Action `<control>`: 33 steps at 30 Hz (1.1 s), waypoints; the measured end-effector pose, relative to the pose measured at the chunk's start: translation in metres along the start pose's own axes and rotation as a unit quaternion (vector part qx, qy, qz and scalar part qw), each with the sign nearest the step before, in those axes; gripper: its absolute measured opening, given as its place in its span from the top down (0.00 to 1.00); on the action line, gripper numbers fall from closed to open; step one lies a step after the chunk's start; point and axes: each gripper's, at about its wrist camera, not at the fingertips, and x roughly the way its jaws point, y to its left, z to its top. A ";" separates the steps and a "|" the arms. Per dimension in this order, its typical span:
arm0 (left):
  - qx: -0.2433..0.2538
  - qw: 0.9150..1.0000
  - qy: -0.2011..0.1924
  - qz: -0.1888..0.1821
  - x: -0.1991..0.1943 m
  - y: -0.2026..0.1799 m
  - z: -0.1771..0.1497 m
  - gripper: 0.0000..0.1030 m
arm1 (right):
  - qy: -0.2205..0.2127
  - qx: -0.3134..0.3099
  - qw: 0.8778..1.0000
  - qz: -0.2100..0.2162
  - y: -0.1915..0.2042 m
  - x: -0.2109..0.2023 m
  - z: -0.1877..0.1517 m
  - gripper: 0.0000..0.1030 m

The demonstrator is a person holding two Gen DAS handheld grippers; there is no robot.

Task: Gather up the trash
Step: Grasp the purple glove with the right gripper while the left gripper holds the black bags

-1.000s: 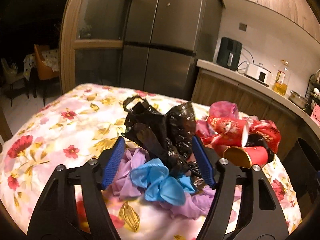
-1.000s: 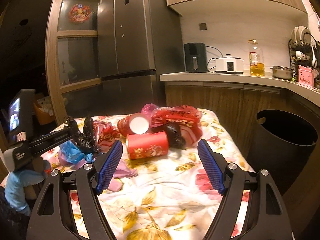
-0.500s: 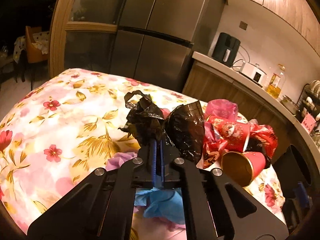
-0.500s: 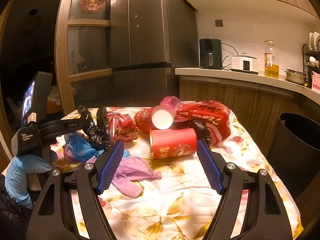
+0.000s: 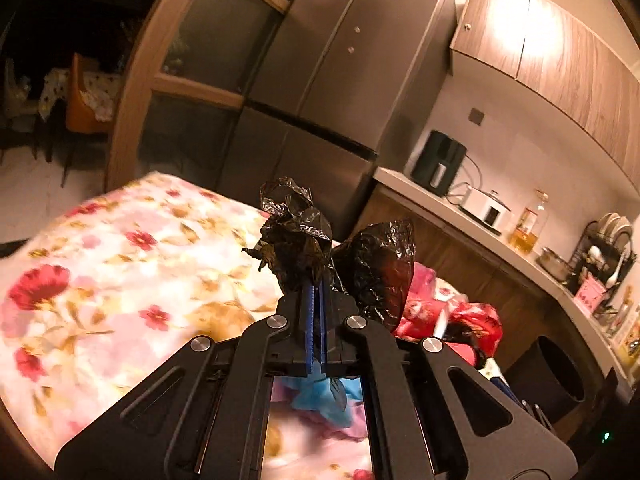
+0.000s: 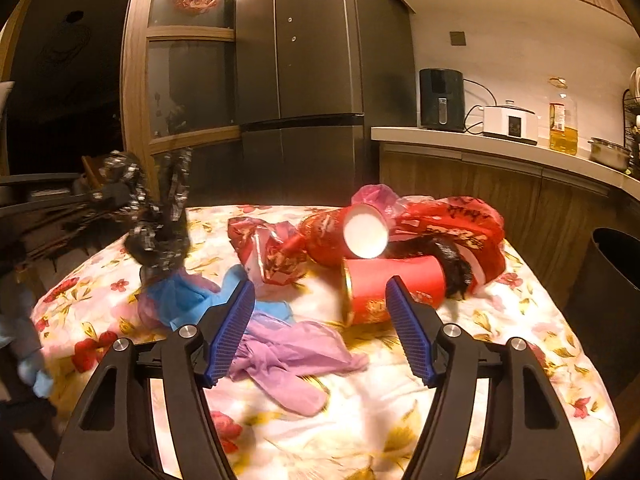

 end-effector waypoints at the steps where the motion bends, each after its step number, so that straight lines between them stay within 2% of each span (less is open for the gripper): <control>1: 0.000 1.000 -0.003 0.004 -0.003 0.002 0.001 1.00 | 0.002 0.000 1.000 0.004 0.002 0.001 0.000 0.38; 7: -0.011 1.000 -0.002 0.012 -0.014 0.011 0.001 0.99 | 0.037 -0.019 0.999 0.019 0.018 0.020 -0.017 0.40; 13: -0.010 1.000 0.004 0.007 -0.017 0.008 -0.005 0.99 | 0.074 -0.002 0.997 0.026 0.013 0.037 -0.023 0.40; 22: -0.002 1.000 0.005 0.001 -0.021 0.000 -0.006 0.99 | 0.105 -0.004 0.993 0.046 0.016 0.050 -0.031 0.43; 25: 0.000 1.000 0.005 -0.001 -0.022 -0.002 -0.006 0.99 | 0.112 -0.006 0.992 0.056 0.017 0.053 -0.033 0.50; 28: 0.002 1.000 0.005 -0.003 -0.025 -0.005 -0.007 1.00 | 0.121 -0.004 0.990 0.070 0.018 0.054 -0.034 0.61; 30: 0.004 1.000 0.004 -0.004 -0.027 -0.007 -0.007 0.99 | 0.127 0.000 0.989 0.078 0.017 0.053 -0.036 0.73; 33: 0.006 1.000 0.004 -0.005 -0.031 -0.009 -0.009 1.00 | 0.130 0.003 0.988 0.087 0.016 0.050 -0.037 0.82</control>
